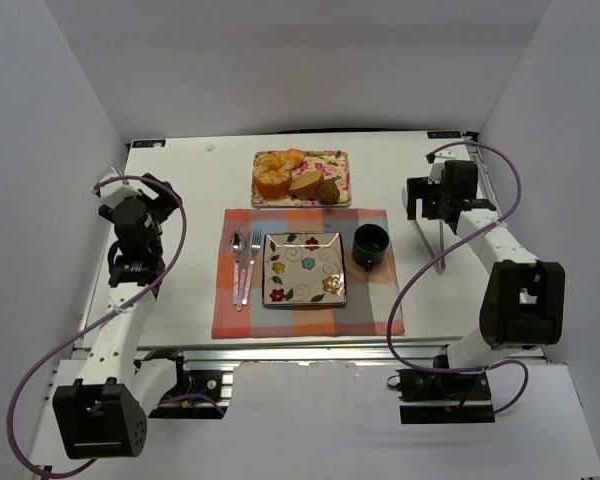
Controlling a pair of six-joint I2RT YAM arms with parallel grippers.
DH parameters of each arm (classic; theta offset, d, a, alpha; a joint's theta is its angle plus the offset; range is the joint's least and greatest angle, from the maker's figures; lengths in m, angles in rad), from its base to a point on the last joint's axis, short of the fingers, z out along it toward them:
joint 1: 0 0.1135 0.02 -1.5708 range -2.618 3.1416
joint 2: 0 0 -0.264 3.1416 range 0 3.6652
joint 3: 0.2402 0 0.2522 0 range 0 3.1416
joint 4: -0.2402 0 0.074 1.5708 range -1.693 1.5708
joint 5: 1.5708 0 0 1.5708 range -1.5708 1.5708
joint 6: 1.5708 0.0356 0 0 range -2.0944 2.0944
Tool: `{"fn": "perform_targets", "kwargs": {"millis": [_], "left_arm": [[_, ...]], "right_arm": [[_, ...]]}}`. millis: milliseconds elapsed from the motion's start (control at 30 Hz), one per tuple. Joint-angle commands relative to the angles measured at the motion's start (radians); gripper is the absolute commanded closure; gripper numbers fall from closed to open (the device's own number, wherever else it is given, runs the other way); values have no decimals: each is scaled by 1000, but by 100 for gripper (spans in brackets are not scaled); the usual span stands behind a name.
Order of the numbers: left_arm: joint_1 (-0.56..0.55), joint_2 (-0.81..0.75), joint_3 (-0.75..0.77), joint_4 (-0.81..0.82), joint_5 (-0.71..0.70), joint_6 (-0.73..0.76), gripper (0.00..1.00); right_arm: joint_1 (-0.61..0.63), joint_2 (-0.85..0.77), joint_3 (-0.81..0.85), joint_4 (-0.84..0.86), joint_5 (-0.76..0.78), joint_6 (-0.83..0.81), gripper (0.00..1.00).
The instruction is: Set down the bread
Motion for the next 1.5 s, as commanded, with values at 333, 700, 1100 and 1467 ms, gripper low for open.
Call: {"fn": "perform_targets", "kwargs": {"millis": [333,700,1100,1467], "left_arm": [[0,87,24,49,175,-120,89],[1,113,-15,105,311,-189,24],[0,185,-24,186,371,-258,16],[-3,219,-16,187,367,-274,15]], "right_arm": [[31,-21,104,-245,-311,-467,11],[-65,7,65,-185,-457,-424,100],[-120,197,92,-113,-230,-287,11],[-120,177,84,-61,-247,-305,13]]}}
